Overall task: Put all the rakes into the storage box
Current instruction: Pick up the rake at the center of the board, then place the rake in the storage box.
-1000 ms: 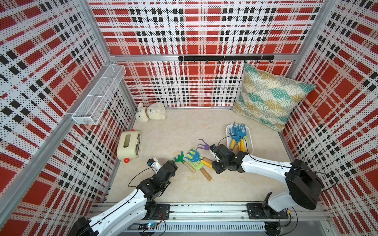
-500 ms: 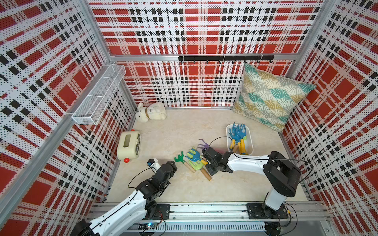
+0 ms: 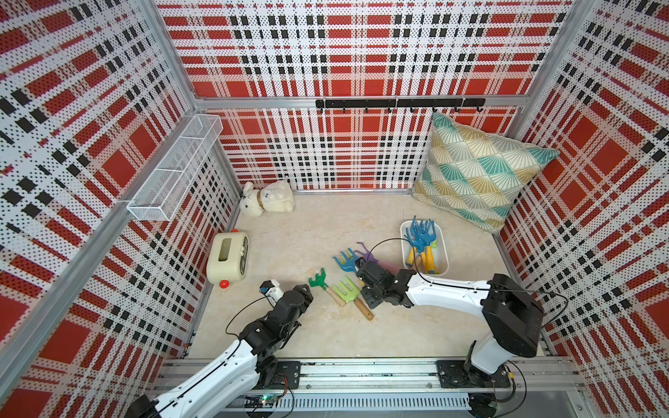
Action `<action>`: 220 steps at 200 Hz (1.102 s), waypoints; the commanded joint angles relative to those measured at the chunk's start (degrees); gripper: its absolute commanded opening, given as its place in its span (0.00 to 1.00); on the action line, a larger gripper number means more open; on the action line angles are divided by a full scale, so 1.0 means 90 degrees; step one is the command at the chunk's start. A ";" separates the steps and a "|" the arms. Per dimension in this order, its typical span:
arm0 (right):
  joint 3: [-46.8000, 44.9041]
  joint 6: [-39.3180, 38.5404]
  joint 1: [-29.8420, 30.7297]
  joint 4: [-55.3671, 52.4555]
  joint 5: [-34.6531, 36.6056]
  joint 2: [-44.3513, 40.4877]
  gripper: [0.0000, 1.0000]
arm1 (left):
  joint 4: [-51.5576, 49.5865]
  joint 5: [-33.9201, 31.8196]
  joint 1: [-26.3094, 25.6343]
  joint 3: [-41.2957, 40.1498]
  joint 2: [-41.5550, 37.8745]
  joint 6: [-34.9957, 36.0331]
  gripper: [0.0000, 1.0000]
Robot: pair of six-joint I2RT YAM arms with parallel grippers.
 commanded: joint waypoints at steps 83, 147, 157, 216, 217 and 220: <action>-0.1066 0.0498 -0.2476 0.0193 -0.0055 -0.2342 0.01 | -0.0119 -0.0401 -0.0378 0.0393 0.0278 0.0027 0.72; -0.0959 0.0277 -0.3888 0.0382 -0.0824 -0.1878 0.02 | -0.0100 -0.0629 -0.0737 0.0580 0.0653 -0.0123 0.72; -0.0869 0.0270 -0.3920 0.0435 -0.0881 -0.1691 0.03 | -0.0100 -0.0664 -0.0777 0.0608 0.0702 -0.0127 0.72; -0.0672 0.0298 -0.3979 0.0691 -0.0974 -0.0849 0.10 | -0.0069 -0.0723 -0.0851 0.0640 0.0883 -0.0157 0.72; -0.0673 0.0299 -0.3979 0.0691 -0.0969 -0.0843 0.10 | -0.0070 -0.0723 -0.0851 0.0640 0.0889 -0.0155 0.72; -0.0681 0.0300 -0.3980 0.0699 -0.0966 -0.0829 0.11 | -0.0071 -0.0723 -0.0851 0.0640 0.0893 -0.0154 0.72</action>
